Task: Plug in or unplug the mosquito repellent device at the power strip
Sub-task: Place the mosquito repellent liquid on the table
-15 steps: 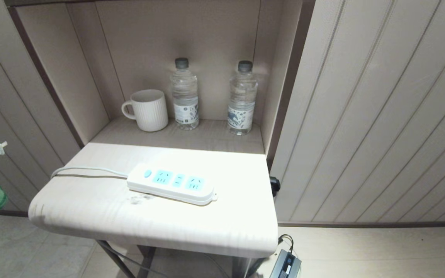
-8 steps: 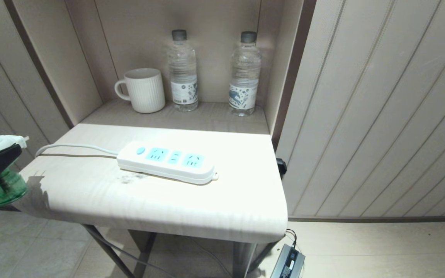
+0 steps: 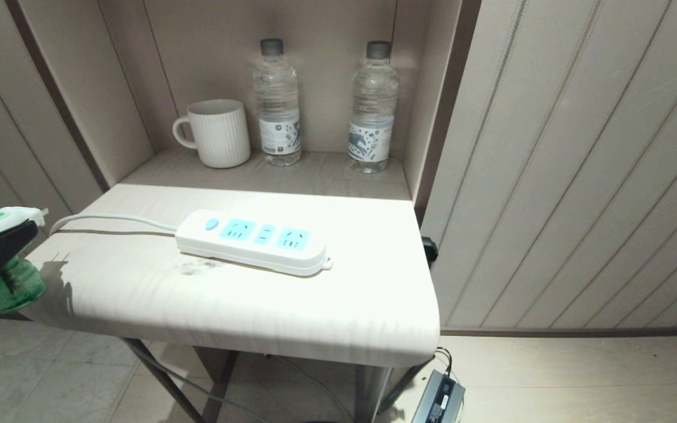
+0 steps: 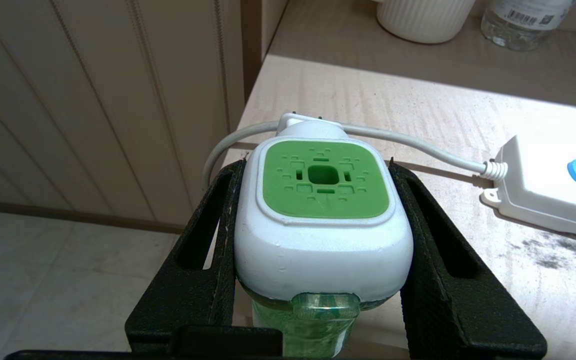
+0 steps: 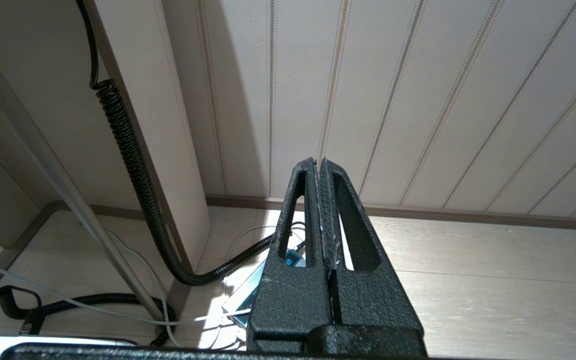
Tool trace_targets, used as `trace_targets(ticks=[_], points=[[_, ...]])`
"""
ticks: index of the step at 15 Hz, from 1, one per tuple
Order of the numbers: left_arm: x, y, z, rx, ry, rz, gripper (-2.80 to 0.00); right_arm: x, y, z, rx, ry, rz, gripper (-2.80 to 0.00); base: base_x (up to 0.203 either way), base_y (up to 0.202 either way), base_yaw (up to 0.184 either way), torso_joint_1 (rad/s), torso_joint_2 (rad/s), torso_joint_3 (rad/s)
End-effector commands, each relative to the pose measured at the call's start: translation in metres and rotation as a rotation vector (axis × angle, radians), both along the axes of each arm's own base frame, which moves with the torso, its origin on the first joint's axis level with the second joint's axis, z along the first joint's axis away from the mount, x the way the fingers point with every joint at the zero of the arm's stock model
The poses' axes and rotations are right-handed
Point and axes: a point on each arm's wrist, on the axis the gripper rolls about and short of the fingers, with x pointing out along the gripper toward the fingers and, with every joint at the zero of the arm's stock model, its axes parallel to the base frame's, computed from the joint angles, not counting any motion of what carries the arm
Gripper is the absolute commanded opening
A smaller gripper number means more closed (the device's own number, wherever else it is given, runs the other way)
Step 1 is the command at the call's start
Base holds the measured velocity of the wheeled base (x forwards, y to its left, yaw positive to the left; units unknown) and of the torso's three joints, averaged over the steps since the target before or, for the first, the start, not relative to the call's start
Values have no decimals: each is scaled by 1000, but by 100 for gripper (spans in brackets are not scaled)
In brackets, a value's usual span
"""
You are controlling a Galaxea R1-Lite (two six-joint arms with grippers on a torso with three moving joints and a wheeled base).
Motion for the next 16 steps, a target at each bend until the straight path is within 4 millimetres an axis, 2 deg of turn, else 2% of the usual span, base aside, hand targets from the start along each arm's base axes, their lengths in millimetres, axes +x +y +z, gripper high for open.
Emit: trace_targets(ticks=[1,16], points=[[0,0,0,-1,-2,2,-280,0,0,0,0,2,0,-280,0,0,0,0,0,0],[0,0,0,-1,-2,2,-280,0,0,0,0,2,0,-280,0,0,0,0,0,0]])
